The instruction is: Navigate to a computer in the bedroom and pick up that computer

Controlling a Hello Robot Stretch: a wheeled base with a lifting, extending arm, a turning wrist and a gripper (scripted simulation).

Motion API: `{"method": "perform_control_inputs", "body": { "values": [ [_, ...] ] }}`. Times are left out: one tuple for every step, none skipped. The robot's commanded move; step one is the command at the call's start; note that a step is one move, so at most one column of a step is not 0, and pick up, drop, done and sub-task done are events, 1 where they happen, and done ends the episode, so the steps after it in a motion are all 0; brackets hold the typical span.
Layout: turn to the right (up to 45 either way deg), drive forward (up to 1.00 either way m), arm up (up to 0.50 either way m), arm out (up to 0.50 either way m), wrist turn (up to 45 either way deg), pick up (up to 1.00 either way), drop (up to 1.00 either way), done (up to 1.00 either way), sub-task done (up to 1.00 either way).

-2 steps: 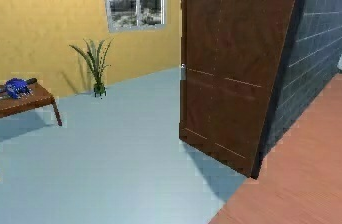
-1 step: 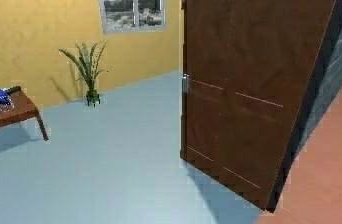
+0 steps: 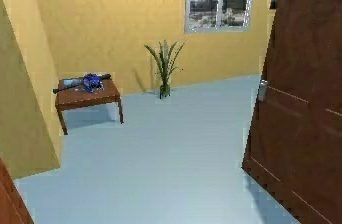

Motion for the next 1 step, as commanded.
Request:
{"method": "perform_control_inputs", "body": {
  "values": [
    [0.0, 1.00, 0.00, 0.00, 0.0, 0.00, 0.00, 0.00, 0.00]
  ]
}}
